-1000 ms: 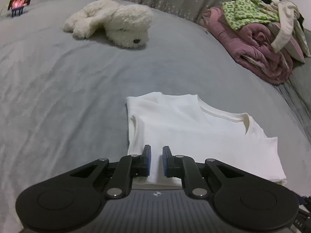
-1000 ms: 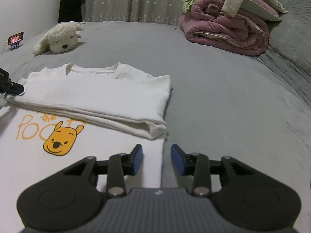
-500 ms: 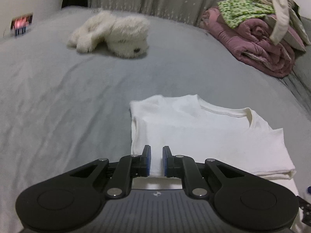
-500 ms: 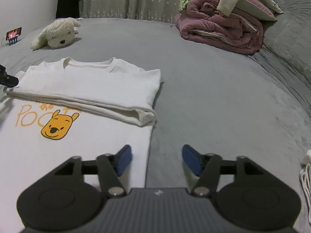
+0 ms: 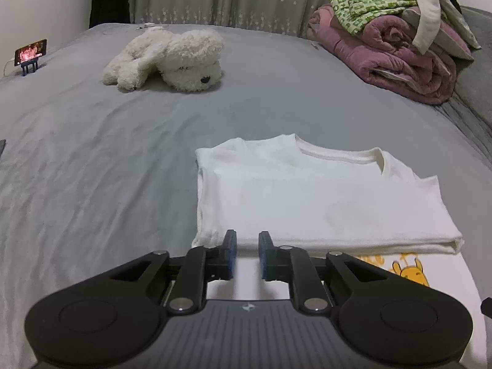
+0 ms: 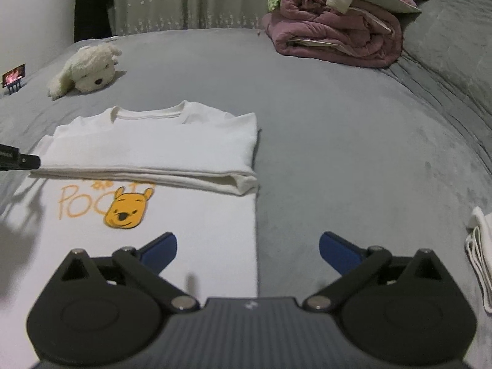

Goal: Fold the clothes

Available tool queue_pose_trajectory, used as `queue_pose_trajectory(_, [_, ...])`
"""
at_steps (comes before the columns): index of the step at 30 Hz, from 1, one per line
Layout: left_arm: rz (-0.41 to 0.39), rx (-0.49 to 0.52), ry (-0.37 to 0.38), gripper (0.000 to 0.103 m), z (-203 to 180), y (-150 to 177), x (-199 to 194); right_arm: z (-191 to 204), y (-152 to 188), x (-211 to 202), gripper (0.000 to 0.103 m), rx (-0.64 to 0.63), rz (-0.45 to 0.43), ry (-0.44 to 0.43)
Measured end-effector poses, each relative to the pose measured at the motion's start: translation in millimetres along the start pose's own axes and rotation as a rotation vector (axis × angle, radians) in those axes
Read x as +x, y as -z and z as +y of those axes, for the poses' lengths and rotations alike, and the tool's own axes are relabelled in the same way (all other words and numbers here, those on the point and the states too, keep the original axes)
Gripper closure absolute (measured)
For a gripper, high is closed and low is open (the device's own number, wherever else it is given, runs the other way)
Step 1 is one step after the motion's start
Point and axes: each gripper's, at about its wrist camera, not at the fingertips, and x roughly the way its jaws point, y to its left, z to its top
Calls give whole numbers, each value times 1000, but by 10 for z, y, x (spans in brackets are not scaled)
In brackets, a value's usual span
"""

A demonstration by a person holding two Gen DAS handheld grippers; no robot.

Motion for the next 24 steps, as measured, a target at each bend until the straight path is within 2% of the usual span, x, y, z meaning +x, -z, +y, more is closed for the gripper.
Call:
queue_pose_trajectory(7, [0, 2, 10, 84, -10, 209, -183, 193, 131, -104, 0, -29, 18, 31])
queue_pose_trajectory(14, [-24, 24, -49, 70, -39, 470, -218, 534, 442, 16, 0, -126, 37, 40])
queue_pose_trajectory(17, [-31, 49, -74, 67, -54, 588, -189, 547, 572, 18, 0, -117, -12, 30])
queue_pose_trajectory(24, [-76, 61, -81, 57, -100, 694, -187, 348, 848, -24, 0, -20, -134, -23])
